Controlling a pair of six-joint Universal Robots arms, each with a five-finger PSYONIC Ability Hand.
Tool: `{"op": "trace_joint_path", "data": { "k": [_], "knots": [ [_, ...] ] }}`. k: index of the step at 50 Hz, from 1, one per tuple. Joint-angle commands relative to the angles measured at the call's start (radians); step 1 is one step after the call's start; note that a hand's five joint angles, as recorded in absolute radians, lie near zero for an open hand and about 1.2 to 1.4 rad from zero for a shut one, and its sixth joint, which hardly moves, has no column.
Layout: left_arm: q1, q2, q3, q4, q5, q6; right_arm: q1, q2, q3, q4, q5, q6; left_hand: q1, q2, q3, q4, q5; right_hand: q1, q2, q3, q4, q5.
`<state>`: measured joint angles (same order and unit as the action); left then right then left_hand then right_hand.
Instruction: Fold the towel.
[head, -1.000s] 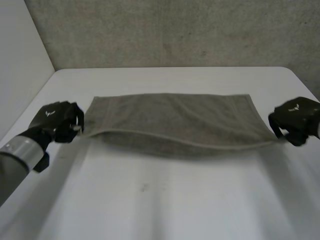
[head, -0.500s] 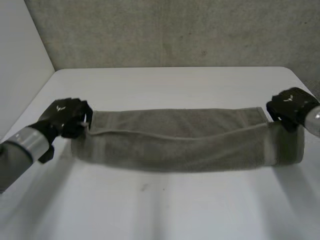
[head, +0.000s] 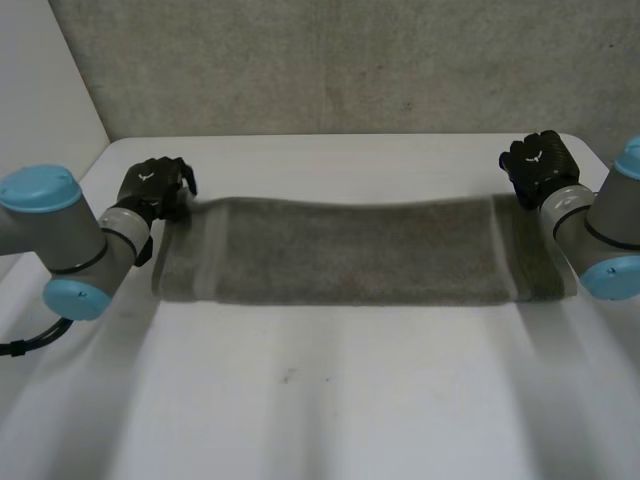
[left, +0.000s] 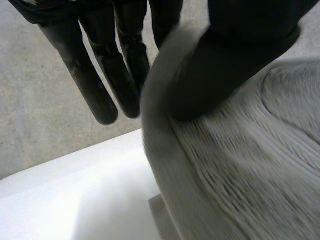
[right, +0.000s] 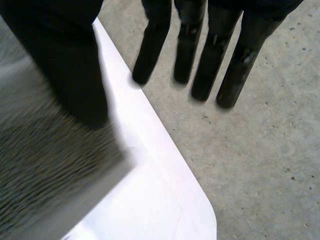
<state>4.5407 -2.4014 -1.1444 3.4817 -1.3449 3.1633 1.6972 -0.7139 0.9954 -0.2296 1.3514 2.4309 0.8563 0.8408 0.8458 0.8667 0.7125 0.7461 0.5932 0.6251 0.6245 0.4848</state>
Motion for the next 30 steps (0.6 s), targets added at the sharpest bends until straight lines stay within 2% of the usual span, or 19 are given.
{"op": "trace_joint_path", "data": {
  "k": [1, 6, 10, 13, 14, 18, 20, 22, 26, 30],
  "knots": [
    [-0.034, -0.006, 0.025, -0.041, -0.002, 0.000, 0.010, 0.018, -0.027, 0.004, 0.006, 0.000, -0.682, -0.666, -0.671, -0.692, -0.713, -0.572, -0.419, -0.451, -0.450, -0.485],
    [-0.035, 0.086, -0.021, -0.105, -0.002, -0.006, 0.013, -0.087, 0.023, 0.009, 0.008, 0.031, -0.682, -0.666, -0.671, -0.692, -0.713, -0.572, -0.419, -0.451, -0.450, -0.485],
    [-0.032, 0.180, -0.103, -0.133, 0.001, -0.005, 0.006, -0.230, 0.167, 0.015, -0.001, 0.082, -0.682, -0.666, -0.671, -0.692, -0.713, -0.572, -0.419, -0.451, -0.450, -0.485],
    [-0.020, 0.348, -0.286, -0.128, 0.006, -0.003, 0.001, -0.323, 0.270, 0.039, 0.000, 0.096, -0.682, -0.666, -0.671, -0.692, -0.713, -0.572, -0.419, -0.451, -0.450, -0.485],
    [-0.020, 0.349, -0.287, -0.128, 0.006, -0.003, -0.001, -0.359, 0.319, 0.077, 0.000, 0.094, -0.682, -0.666, -0.671, -0.692, -0.713, -0.572, -0.419, -0.451, -0.450, -0.485],
    [-0.014, 0.479, -0.446, -0.078, 0.003, -0.005, -0.028, -0.397, 0.381, 0.191, -0.001, 0.099, -0.682, -0.666, -0.671, -0.692, -0.713, -0.572, -0.419, -0.451, -0.450, -0.485],
    [-0.015, 0.511, -0.495, -0.053, 0.003, -0.006, -0.076, -0.409, 0.434, 0.294, -0.011, 0.102, -0.682, -0.666, -0.671, -0.692, -0.713, -0.572, -0.419, -0.451, -0.450, -0.485],
    [-0.017, 0.536, -0.545, -0.027, 0.003, -0.006, -0.086, -0.407, 0.463, 0.317, -0.012, 0.102, -0.682, -0.666, -0.671, -0.692, -0.713, -0.567, -0.415, -0.446, -0.446, -0.481],
    [-0.026, 0.568, -0.652, 0.081, 0.000, -0.006, -0.102, -0.403, 0.519, 0.288, -0.035, 0.102, -0.682, -0.666, -0.671, -0.692, -0.713, -0.450, -0.297, -0.329, -0.328, -0.363],
    [-0.031, 0.571, -0.693, 0.149, -0.003, 0.000, -0.142, -0.374, 0.581, 0.170, -0.102, 0.102, -0.682, -0.666, -0.671, -0.692, -0.713, -0.257, -0.104, -0.136, -0.135, -0.170]
  ]
}}
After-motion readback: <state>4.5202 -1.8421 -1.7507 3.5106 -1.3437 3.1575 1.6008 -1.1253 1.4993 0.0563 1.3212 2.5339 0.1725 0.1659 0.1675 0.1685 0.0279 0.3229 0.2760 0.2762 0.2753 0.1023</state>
